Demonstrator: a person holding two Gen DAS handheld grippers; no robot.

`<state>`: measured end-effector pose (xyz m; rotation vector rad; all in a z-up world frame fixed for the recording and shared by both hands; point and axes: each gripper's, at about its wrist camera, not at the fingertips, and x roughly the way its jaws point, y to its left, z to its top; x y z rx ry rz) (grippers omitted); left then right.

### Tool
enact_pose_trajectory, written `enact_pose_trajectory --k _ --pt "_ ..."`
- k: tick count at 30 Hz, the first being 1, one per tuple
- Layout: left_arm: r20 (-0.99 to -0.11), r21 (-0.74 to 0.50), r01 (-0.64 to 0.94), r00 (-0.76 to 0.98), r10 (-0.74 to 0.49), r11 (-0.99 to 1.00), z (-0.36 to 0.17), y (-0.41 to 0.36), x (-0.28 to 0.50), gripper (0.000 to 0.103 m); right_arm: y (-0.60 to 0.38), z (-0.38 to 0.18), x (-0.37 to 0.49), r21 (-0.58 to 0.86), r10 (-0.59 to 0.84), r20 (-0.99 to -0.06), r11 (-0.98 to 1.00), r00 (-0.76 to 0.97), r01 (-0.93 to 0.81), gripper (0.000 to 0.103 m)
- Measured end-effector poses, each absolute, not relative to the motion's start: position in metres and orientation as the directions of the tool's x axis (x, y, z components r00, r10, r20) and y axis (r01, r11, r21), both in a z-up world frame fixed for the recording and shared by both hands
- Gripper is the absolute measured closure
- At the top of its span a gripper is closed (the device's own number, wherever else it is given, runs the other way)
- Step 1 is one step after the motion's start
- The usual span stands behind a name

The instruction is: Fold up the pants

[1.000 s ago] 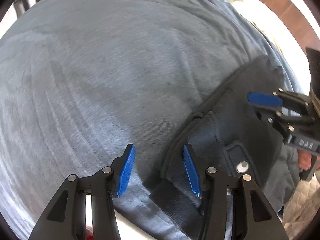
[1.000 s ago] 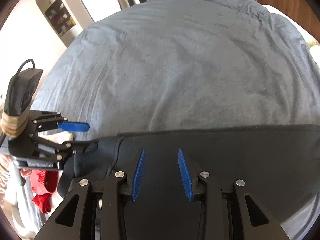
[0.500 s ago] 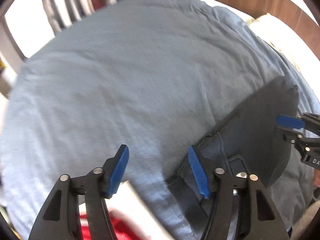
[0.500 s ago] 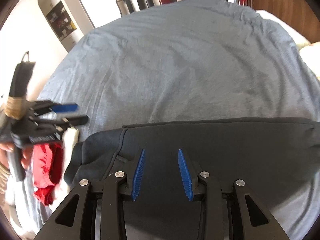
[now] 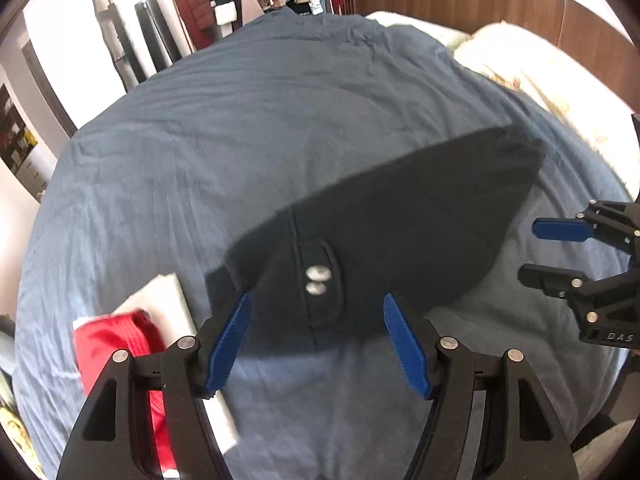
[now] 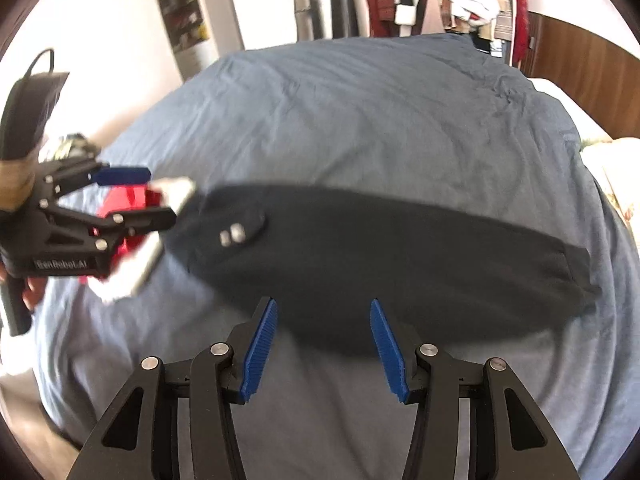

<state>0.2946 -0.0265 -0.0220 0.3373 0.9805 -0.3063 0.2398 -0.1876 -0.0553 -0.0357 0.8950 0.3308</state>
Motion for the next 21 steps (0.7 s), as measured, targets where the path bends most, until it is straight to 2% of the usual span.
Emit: enact_pose_trajectory --k 5,8,11,15,21 --pt "-0.856 0.198 0.339 0.517 -0.006 0.92 -0.047 -0.037 0.289 0.034 -0.213 -0.089 0.226 0.094 0.257 -0.798 0.947 0.546 -0.307 0.053" --pt "-0.834 0.284 0.372 0.55 0.037 0.884 -0.056 -0.052 0.28 0.033 -0.225 -0.112 0.225 0.1 0.247 -0.81 0.952 0.532 -0.29 0.053" --pt "-0.802 0.359 0.413 0.595 0.051 0.837 -0.067 -0.068 0.272 0.028 -0.23 -0.13 0.222 0.097 0.245 -0.812 0.951 0.529 -0.292 0.053" --pt "-0.764 0.441 0.423 0.64 0.084 0.791 -0.079 -0.077 0.273 0.028 -0.231 -0.142 0.228 0.082 0.257 -0.804 0.941 0.537 -0.327 0.053" --pt "-0.766 0.439 0.373 0.631 0.123 0.817 -0.092 -0.064 0.295 0.028 -0.22 -0.148 0.235 0.079 0.292 -0.787 0.921 0.543 -0.382 0.053"
